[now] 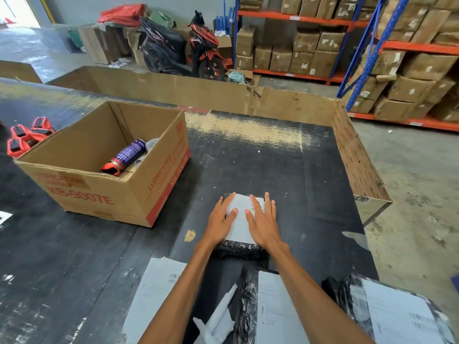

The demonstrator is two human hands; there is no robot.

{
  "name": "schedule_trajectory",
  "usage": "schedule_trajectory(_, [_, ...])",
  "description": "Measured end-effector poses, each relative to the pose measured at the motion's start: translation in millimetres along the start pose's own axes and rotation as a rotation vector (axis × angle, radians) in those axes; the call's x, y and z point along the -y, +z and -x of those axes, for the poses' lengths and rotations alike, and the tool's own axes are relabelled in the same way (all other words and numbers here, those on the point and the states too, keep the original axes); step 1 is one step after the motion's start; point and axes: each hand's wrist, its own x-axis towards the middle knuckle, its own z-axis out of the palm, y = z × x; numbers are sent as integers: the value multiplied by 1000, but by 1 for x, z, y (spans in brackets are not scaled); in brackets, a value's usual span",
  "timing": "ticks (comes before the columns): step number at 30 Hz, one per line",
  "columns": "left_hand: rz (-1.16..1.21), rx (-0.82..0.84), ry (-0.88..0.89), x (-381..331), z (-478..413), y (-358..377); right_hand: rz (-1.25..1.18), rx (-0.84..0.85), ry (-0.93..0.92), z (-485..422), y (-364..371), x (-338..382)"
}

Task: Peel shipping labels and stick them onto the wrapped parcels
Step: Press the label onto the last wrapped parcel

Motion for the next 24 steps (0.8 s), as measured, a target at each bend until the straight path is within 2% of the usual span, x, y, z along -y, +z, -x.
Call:
schedule_trajectory(5, [12, -87, 14, -25, 7, -5, -69, -33, -58, 7, -21, 14])
schedule_trajectory(11, [87, -218, 120, -100, 46, -30, -57, -147, -156, 52, -94, 60])
schedule_trajectory(13, [127, -201, 150, -123, 75, -35, -9, -165, -161, 88, -110, 66])
schedule_trajectory(17, [128, -134, 98, -145, 152, -24, 77, -140, -104, 170, -122, 58])
schedule_trajectory(21, [119, -92, 92, -144, 207, 0, 97, -135, -72, 227, -111, 35])
schedule_trajectory(24, [94, -90, 30, -129, 219, 17, 149, -64, -40, 234, -92, 15])
